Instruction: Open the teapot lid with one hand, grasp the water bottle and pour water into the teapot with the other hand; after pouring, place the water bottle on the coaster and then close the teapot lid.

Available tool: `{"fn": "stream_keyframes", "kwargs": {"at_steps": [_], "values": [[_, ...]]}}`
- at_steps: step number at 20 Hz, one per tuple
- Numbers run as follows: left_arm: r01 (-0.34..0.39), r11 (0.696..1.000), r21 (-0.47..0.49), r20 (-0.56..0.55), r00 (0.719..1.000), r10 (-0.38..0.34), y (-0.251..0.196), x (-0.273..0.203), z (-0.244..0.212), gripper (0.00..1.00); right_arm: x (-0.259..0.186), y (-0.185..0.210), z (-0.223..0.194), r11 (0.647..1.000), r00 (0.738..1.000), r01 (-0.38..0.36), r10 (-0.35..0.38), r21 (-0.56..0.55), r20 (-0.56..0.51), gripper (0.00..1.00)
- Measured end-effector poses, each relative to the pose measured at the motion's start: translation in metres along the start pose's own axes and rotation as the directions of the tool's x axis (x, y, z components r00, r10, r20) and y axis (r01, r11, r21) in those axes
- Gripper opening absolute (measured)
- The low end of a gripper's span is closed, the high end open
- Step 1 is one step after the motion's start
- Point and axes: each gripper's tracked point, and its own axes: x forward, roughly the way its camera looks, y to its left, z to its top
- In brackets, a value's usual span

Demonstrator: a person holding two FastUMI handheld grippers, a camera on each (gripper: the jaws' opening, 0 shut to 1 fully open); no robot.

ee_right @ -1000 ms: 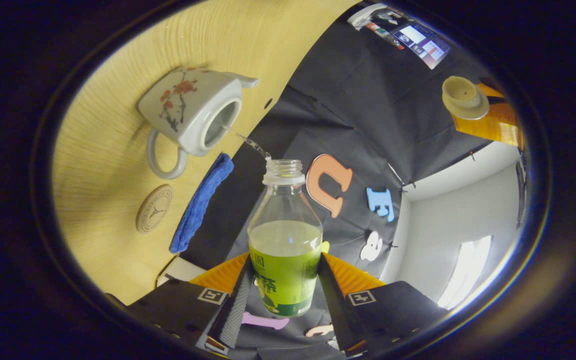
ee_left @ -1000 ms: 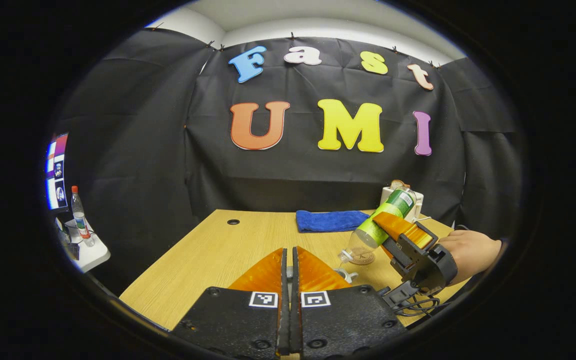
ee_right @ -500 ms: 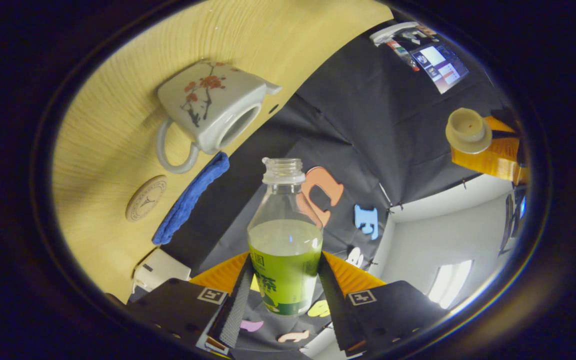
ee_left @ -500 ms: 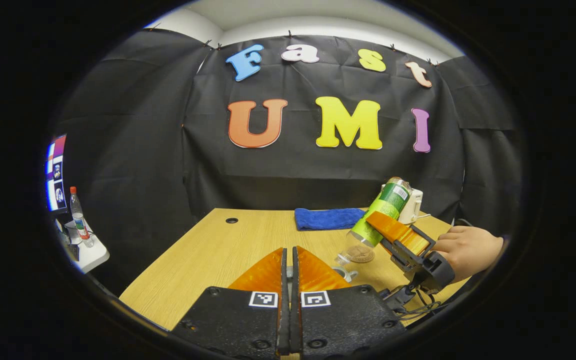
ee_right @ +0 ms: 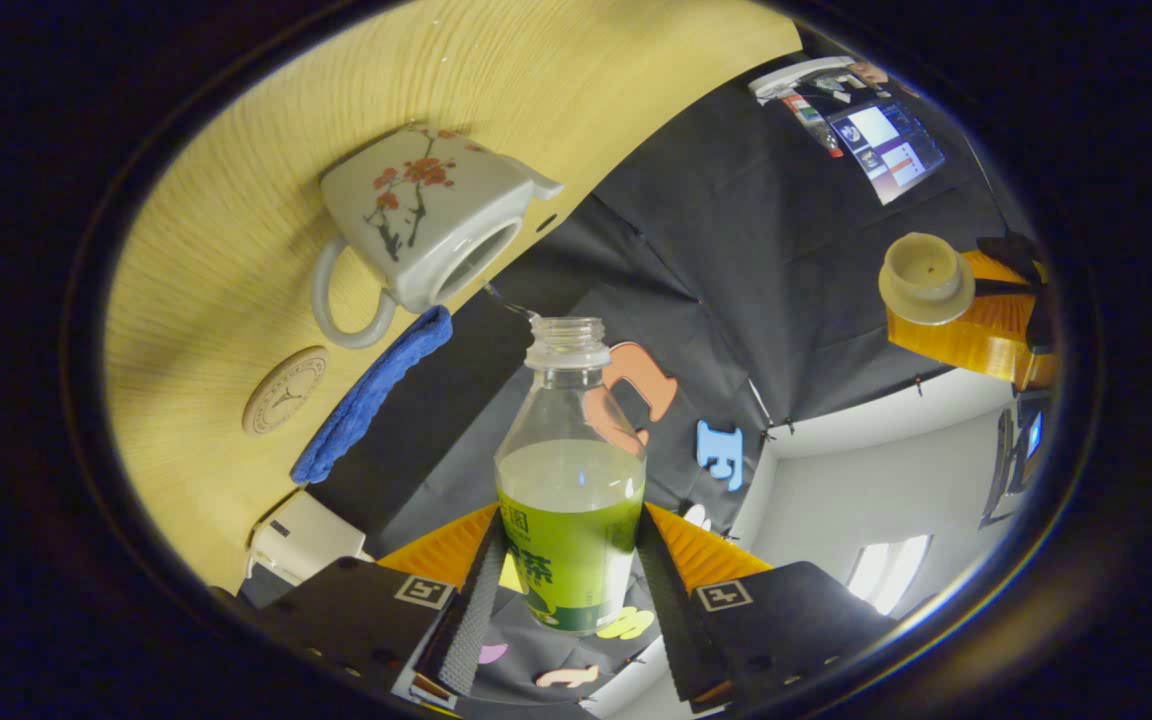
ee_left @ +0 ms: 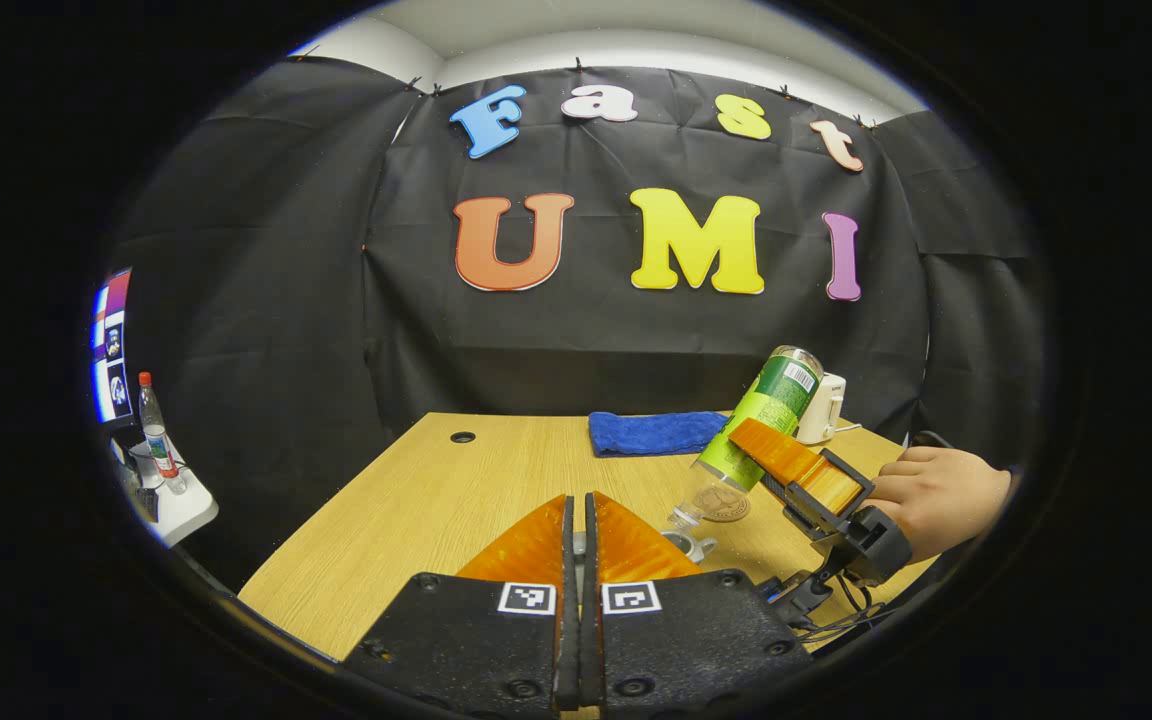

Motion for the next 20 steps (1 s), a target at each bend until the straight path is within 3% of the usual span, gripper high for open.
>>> {"fn": "stream_keyframes", "kwargs": {"at_steps": [16,18,20], "values": [[0.017,1.0,0.006,0.0,1.0,-0.017,-0.007,0.001,-0.001,0.03,-0.005,0.002,0.001,1.0,1.0,0.004,-0.004,0.01,-0.007,0.74],[0.016,1.0,0.006,-0.006,1.0,-0.016,-0.007,0.001,-0.002,0.03,-0.005,0.004,-0.003,0.999,1.0,-0.007,0.008,0.05,-0.02,0.74],[0.016,1.0,0.007,-0.006,1.0,-0.016,-0.006,0.001,-0.003,0.03,-0.004,0.02,-0.012,0.982,0.996,-0.048,0.062,0.183,-0.068,0.72]]}}
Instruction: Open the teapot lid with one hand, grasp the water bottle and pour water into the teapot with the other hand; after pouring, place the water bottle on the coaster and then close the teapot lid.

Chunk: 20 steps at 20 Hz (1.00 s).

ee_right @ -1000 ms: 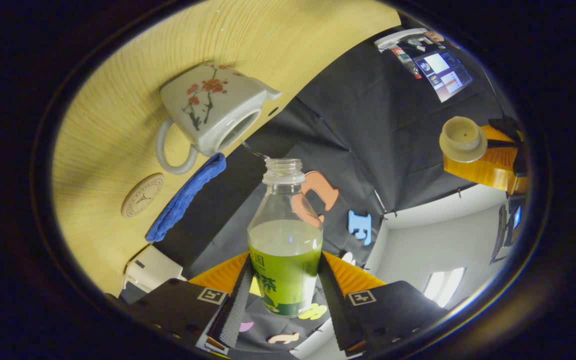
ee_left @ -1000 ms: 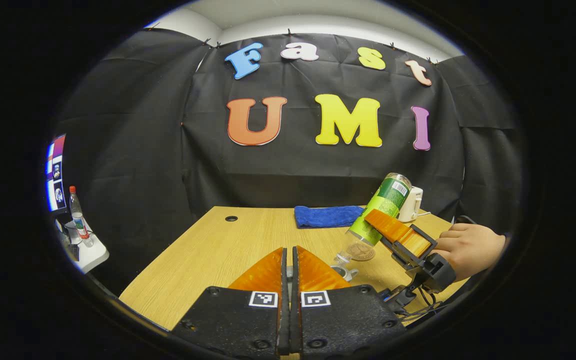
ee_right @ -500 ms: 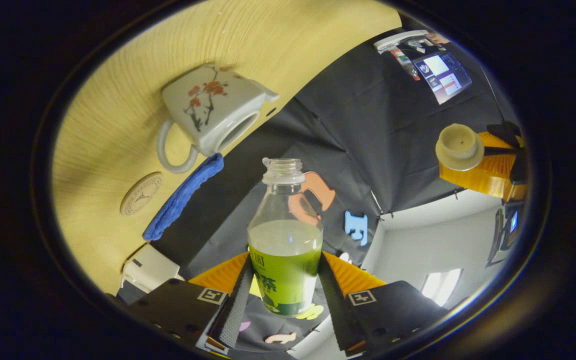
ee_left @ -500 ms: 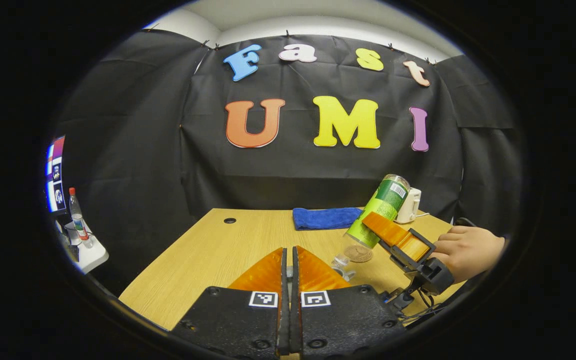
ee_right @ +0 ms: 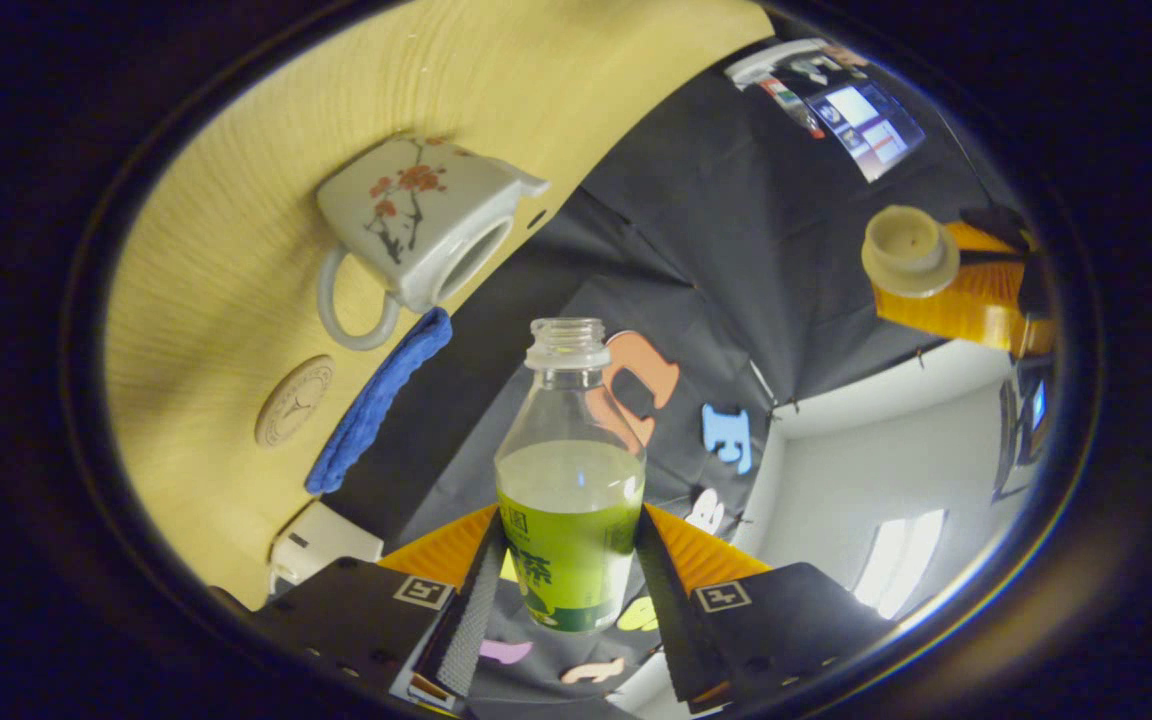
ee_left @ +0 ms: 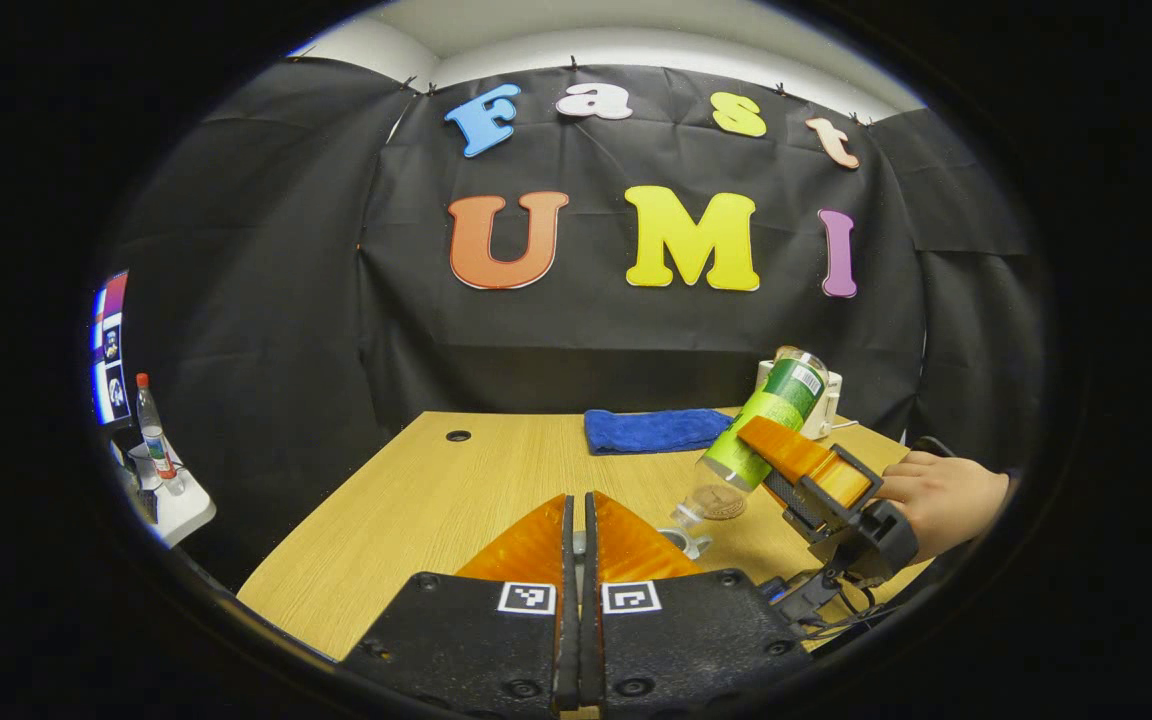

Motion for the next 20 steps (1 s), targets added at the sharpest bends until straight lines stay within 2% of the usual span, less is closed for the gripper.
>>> {"fn": "stream_keyframes", "kwargs": {"at_steps": [2,5,7,10,12,14,15,16,19,20], "values": [[-0.002,1.0,0.001,0.004,1.0,0.002,0.0,0.0,0.001,0.03,0.001,0.014,-0.003,0.986,0.997,-0.067,0.071,0.155,-0.024,0.75],[-0.004,1.0,-0.003,-0.001,1.0,0.004,0.002,0.001,-0.001,0.03,0.007,0.02,-0.011,0.94,0.994,-0.083,0.102,0.33,-0.039,0.73],[-0.008,1.0,-0.003,-0.001,1.0,0.008,0.003,0.001,0.0,0.03,0.008,0.025,-0.012,0.873,0.99,-0.103,0.134,0.476,-0.033,0.74],[-0.011,1.0,-0.003,0.001,1.0,0.011,0.005,0.001,0.0,0.03,0.014,0.02,-0.015,0.722,0.986,-0.114,0.167,0.682,-0.013,0.75],[-0.014,1.0,-0.006,-0.004,1.0,0.014,0.003,0.004,0.0,0.03,0.018,0.018,-0.017,0.588,0.982,-0.122,0.191,0.799,0.009,0.72],[-0.013,1.0,0.004,-0.002,1.0,0.013,0.001,0.002,0.0,0.03,0.026,0.017,-0.021,0.426,0.973,-0.139,0.225,0.894,0.044,0.75],[-0.015,1.0,0.009,0.003,1.0,0.015,0.001,0.001,0.0,0.03,0.032,0.014,-0.028,0.331,0.97,-0.133,0.238,0.934,0.054,0.72],[-0.016,1.0,0.01,0.01,1.0,0.016,0.0,0.002,0.003,0.03,0.035,0.014,-0.031,0.224,0.964,-0.131,0.255,0.966,0.072,0.75],[-0.012,1.0,0.002,0.018,1.0,0.012,-0.003,0.004,0.004,0.03,0.045,0.028,-0.031,-0.116,0.934,-0.123,0.323,0.986,0.155,0.72],[-0.009,1.0,-0.005,0.019,1.0,0.009,-0.004,0.005,0.005,0.03,0.047,0.036,-0.031,-0.19,0.92,-0.114,0.351,0.975,0.176,0.72]]}}
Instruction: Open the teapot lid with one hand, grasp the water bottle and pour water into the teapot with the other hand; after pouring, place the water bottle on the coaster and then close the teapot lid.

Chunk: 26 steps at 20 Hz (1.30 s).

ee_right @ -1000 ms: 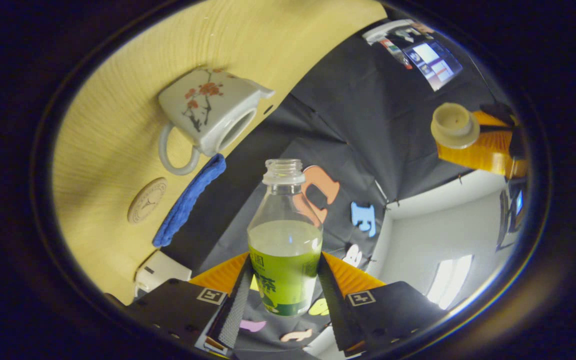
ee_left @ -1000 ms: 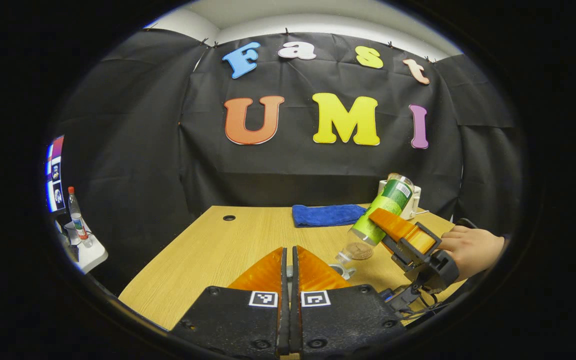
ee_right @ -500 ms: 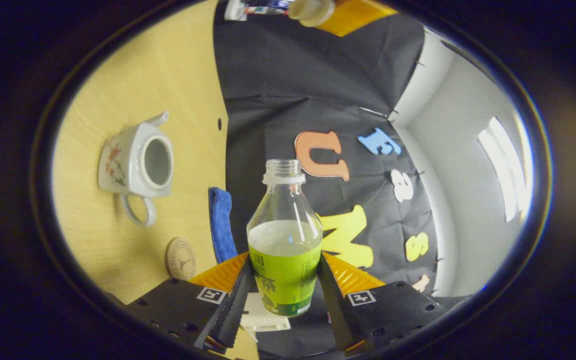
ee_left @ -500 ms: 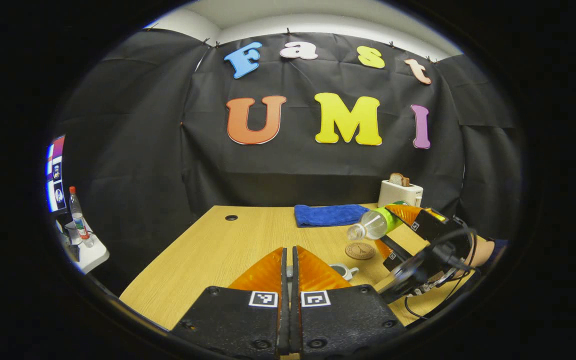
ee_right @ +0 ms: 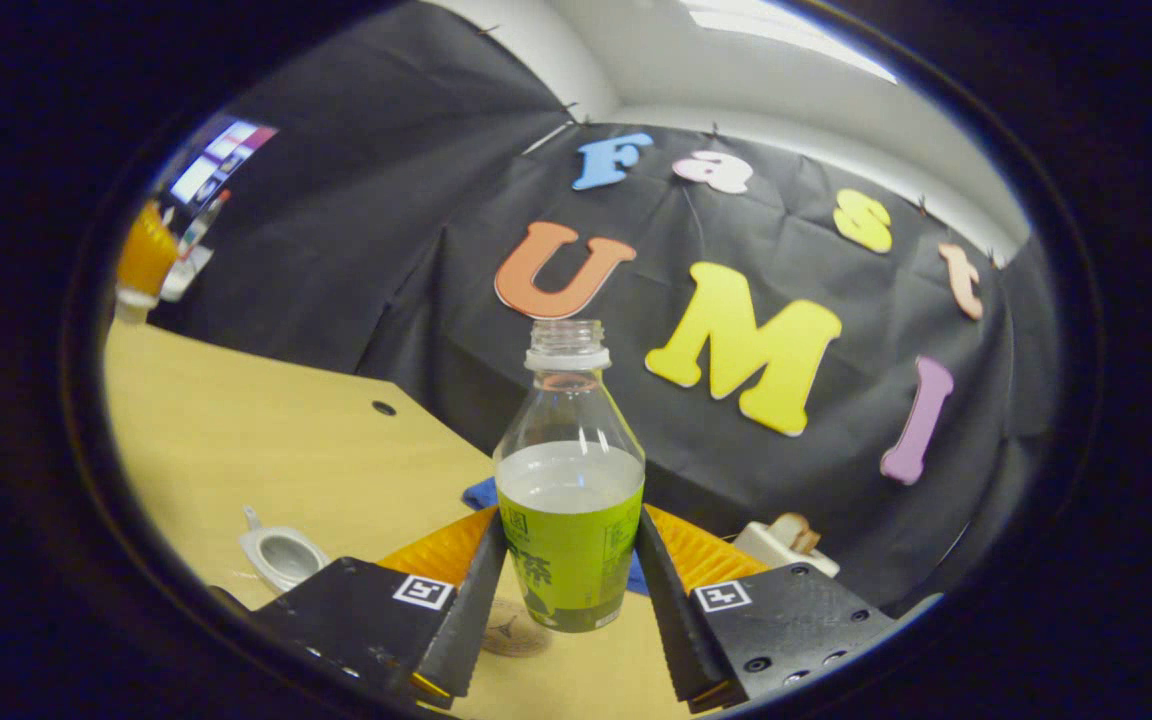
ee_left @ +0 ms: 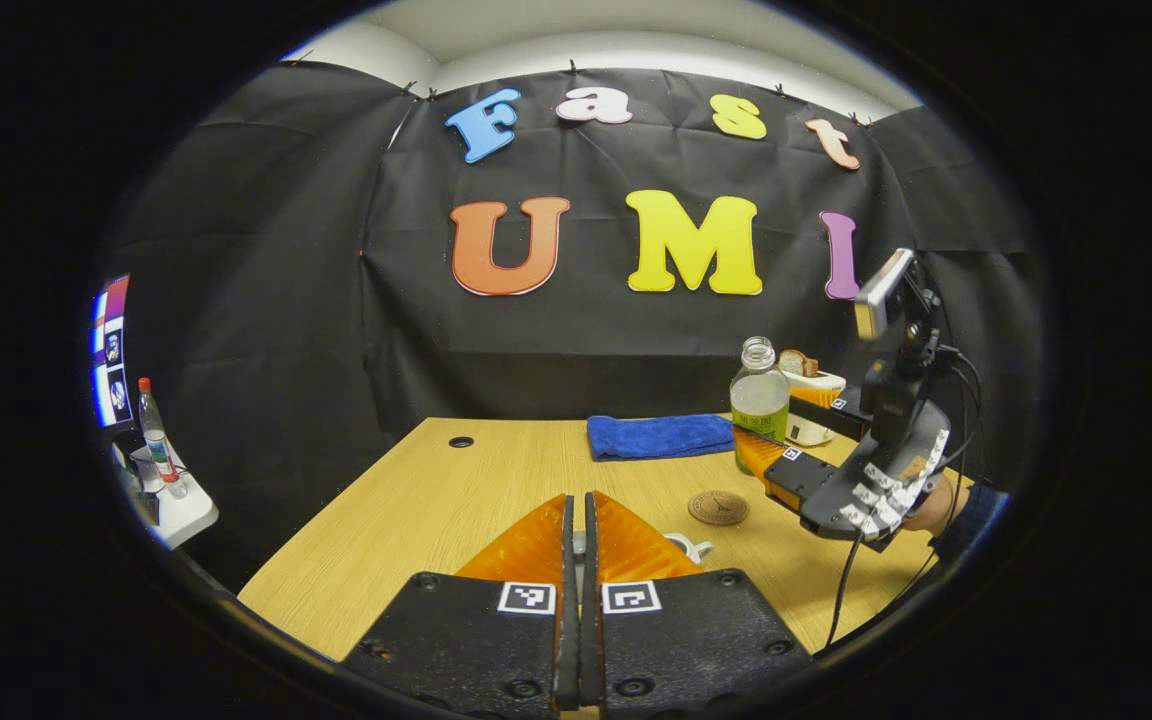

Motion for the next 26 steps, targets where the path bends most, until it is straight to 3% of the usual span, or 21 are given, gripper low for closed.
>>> {"fn": "stream_keyframes", "kwargs": {"at_steps": [4,9,14,17,18,22,26], "values": [[-0.004,1.0,-0.026,0.008,1.0,0.004,0.004,0.002,0.001,0.03,0.025,0.0,-0.036,0.984,0.991,-0.033,0.055,0.175,-0.122,0.72],[-0.009,0.999,-0.033,-0.008,1.0,0.009,0.005,0.007,-0.005,0.03,0.051,-0.002,-0.073,0.921,0.975,-0.016,0.1,0.389,-0.197,0.72],[0.01,1.0,-0.016,-0.008,1.0,-0.01,-0.005,0.008,-0.005,0.03,0.052,-0.006,-0.073,0.939,0.98,-0.006,0.075,0.344,-0.187,0.76],[0.02,1.0,-0.015,-0.003,1.0,-0.02,-0.013,0.012,-0.005,0.03,0.04,-0.002,-0.063,0.933,0.983,-0.051,0.111,0.357,-0.147,0.94],[0.021,1.0,-0.017,0.0,1.0,-0.021,-0.014,0.014,-0.005,0.03,0.036,-0.006,-0.058,0.933,0.985,-0.052,0.106,0.357,-0.133,0.96],[0.061,0.998,-0.012,0.025,0.998,-0.061,-0.032,0.03,-0.005,0.03,0.014,-0.023,-0.05,0.931,0.993,-0.036,0.074,0.364,-0.09,0.96],[0.163,0.986,-0.016,0.061,0.985,-0.162,-0.063,0.043,-0.006,0.03,-0.018,-0.045,-0.052,0.927,0.997,-0.028,0.053,0.374,-0.057,0.96]]}}
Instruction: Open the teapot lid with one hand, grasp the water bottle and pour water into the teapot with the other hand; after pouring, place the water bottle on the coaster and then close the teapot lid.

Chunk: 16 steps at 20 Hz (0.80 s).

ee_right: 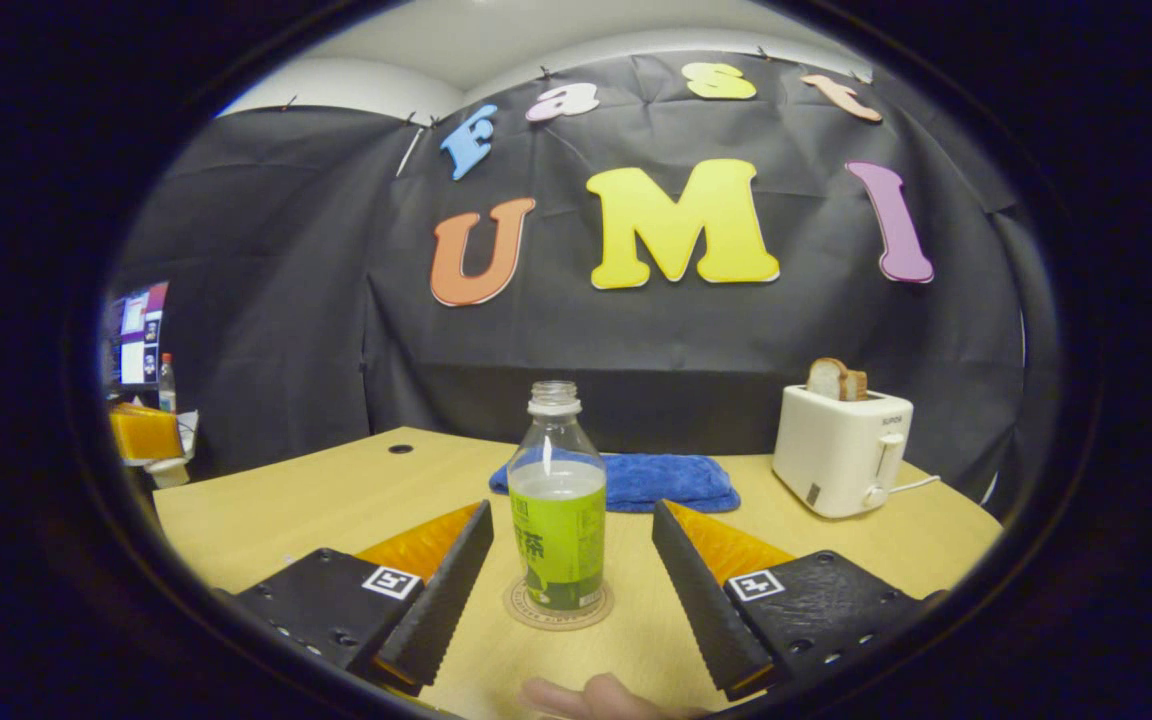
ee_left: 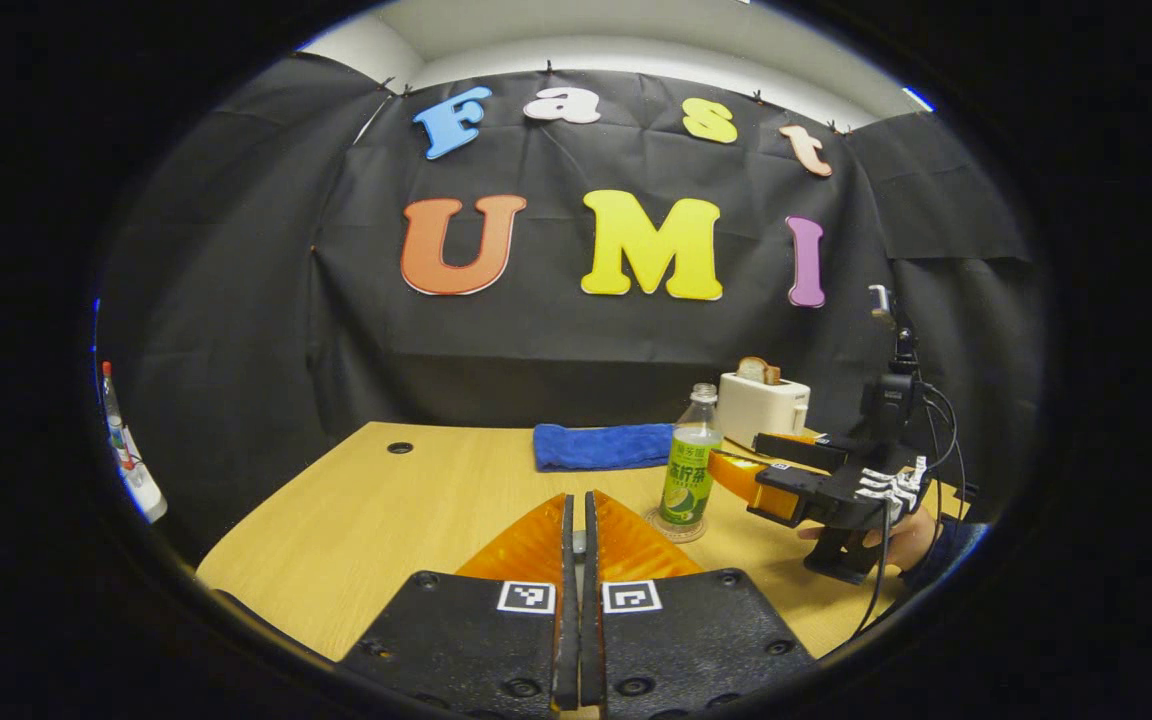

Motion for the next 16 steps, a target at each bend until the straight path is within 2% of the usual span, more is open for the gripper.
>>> {"fn": "stream_keyframes", "kwargs": {"at_steps": [2,5,9,11,16], "values": [[0.054,0.998,-0.027,0.034,0.998,-0.053,-0.016,0.01,0.003,0.04,-0.015,-0.015,-0.001,0.999,0.999,0.037,-0.038,0.002,0.014,0.97],[0.111,0.99,-0.09,0.047,0.993,-0.107,-0.029,0.028,-0.007,0.03,-0.045,-0.022,0.001,0.999,0.998,0.042,-0.042,0.004,0.05,0.96],[0.029,0.989,-0.146,-0.026,0.999,-0.033,-0.006,0.058,-0.044,0.04,-0.081,-0.029,0.021,0.997,0.986,0.079,-0.075,-0.023,0.151,0.95],[0.026,0.981,-0.193,-0.068,0.997,-0.04,-0.006,0.068,-0.061,0.03,-0.096,-0.024,0.027,0.996,0.98,0.08,-0.072,-0.039,0.185,0.95],[-0.015,0.977,-0.214,-0.129,0.992,-0.014,0.001,0.08,-0.086,0.04,-0.121,-0.018,0.018,0.998,0.983,0.062,-0.055,-0.034,0.177,0.96]]}}
